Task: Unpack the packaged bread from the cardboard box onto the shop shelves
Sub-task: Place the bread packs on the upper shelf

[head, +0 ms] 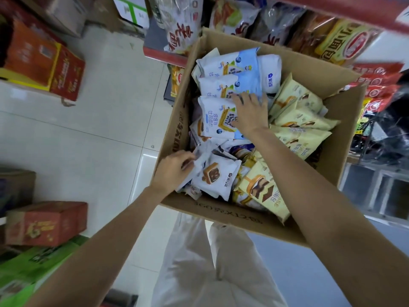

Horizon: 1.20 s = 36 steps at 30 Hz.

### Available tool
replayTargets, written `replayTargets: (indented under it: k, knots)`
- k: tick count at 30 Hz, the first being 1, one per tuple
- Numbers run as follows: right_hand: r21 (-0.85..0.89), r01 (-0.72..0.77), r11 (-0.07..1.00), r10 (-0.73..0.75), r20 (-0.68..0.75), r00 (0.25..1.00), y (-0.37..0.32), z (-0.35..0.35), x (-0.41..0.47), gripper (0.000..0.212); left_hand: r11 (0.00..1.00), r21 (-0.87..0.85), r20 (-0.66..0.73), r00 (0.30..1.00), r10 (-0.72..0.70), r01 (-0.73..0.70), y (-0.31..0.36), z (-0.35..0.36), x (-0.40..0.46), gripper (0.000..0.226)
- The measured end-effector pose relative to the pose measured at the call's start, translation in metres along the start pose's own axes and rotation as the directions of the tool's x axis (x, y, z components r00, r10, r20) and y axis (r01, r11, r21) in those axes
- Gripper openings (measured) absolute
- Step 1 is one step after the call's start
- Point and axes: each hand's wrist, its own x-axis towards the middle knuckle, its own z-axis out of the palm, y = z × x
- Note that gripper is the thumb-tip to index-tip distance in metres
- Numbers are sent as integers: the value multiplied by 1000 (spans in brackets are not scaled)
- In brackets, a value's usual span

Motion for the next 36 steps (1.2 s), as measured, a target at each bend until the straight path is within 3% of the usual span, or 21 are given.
replayTargets:
  k: [2,4,6,9,13,16,19,22,24,29,32,36]
  knots:
    - [-34,-65,997,68,103,992,6,-2,3,74,981,-76,-66,981,-183,178,-1,-8,3,22]
    - [-46,-124,991,130,172,976,12,-1,1,76,991,29,-61,990,-131,133,3,-11,9,42]
    - [-21,-177,984,177,207,962,18,3,-3,71,981,191,53,998,-40,29,7,-8,16,53]
    - [223,-260,940,211,222,952,28,0,-12,58,960,260,162,975,-150,105,13,-10,29,32]
    - [722,-291,628,304,116,945,34,-14,-28,43,935,272,73,964,-256,228,17,-16,37,26]
    - [854,-201,480,448,-41,893,20,-21,-49,25,924,286,34,960,-276,255,13,-24,36,12]
    - [810,-115,574,489,-228,842,7,-31,-72,37,933,163,-61,947,-314,320,19,-40,27,28]
    - [664,-69,745,414,-378,828,9,-57,-101,21,928,-115,-153,917,-369,354,37,-63,14,22]
    - [578,-38,815,350,-439,827,19,-77,-118,19,907,-317,-196,917,-348,276,52,-81,8,8]
    - [468,86,879,214,-550,808,62,-143,-154,21,790,-613,-400,866,-301,-8,124,-139,13,11]
    - [460,144,876,226,-655,721,87,-187,-174,15,743,-650,-496,828,-261,-155,168,-171,23,7]
    - [447,194,874,242,-743,623,108,-251,-195,25,775,-561,-616,773,-155,-292,219,-213,44,14]
